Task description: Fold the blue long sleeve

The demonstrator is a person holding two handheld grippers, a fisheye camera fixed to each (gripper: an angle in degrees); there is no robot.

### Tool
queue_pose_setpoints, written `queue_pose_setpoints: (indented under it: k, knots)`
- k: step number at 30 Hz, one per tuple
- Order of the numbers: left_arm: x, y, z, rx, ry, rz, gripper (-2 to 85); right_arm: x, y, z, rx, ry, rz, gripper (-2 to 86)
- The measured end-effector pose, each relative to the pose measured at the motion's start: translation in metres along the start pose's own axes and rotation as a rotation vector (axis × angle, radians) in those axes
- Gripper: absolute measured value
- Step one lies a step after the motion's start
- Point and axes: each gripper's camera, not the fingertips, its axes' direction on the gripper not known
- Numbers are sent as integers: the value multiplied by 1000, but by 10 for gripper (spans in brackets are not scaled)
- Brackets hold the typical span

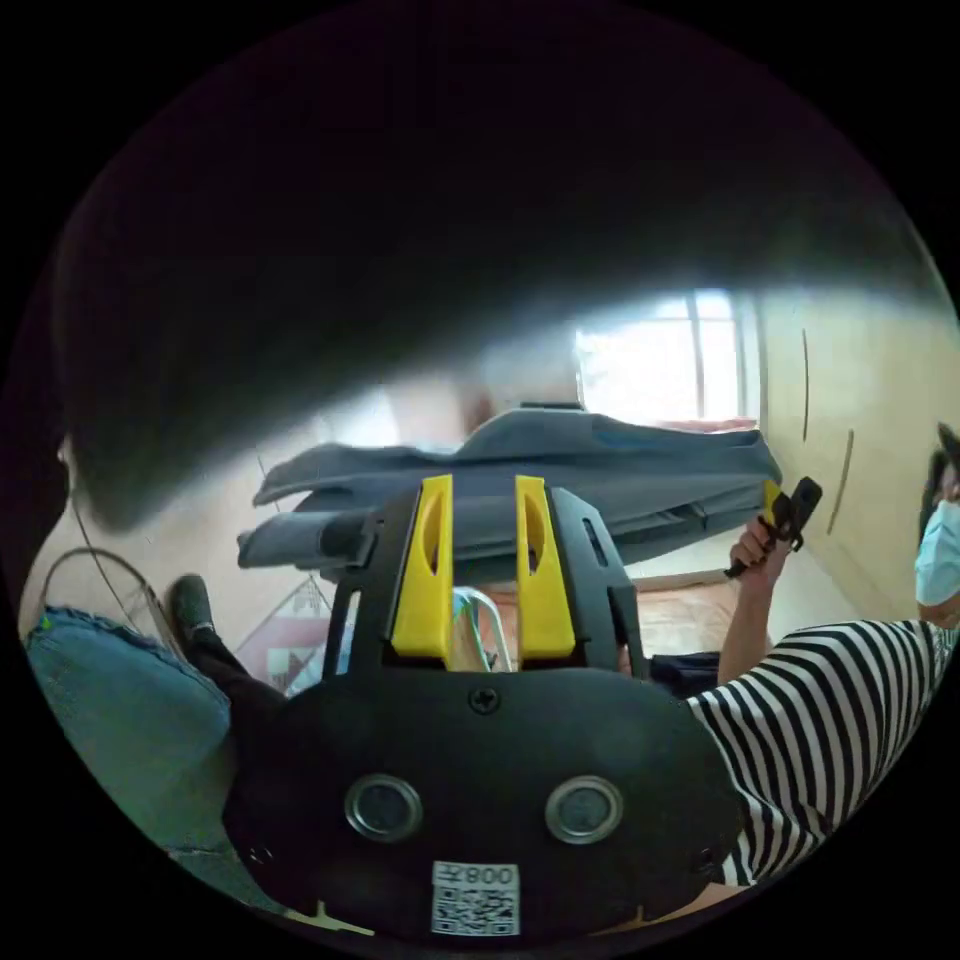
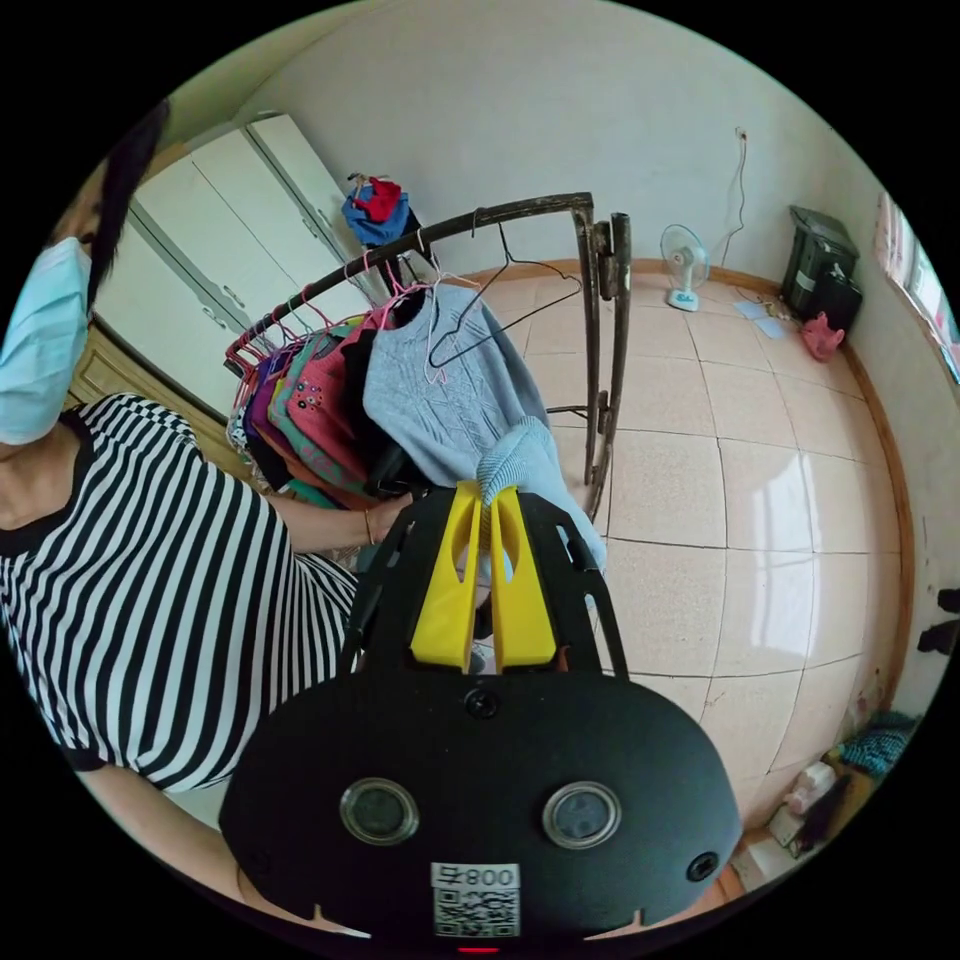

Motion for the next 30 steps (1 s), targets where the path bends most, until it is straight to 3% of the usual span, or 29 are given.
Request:
queue_pose_setpoints:
  k: [6,15,17,21,23,30]
  knots:
    - [-36,-8,71,-175,-36,27,95,-22,56,-8,29,49,33,8]
    - [-1,-61,235,-474,-89,450,105,-86,166,-37,122,143,135,8]
    - [2,-50,291,-649,-76,537,110,-102,190,-41,151,161,162,8]
    - [12,-18,367,-806,-66,685,100,-136,243,-37,220,187,228,7]
    - [11,4,416,-909,-57,733,55,-152,265,-31,239,203,257,7]
    - [12,12,460,-962,-74,815,12,-211,369,-15,387,285,451,8]
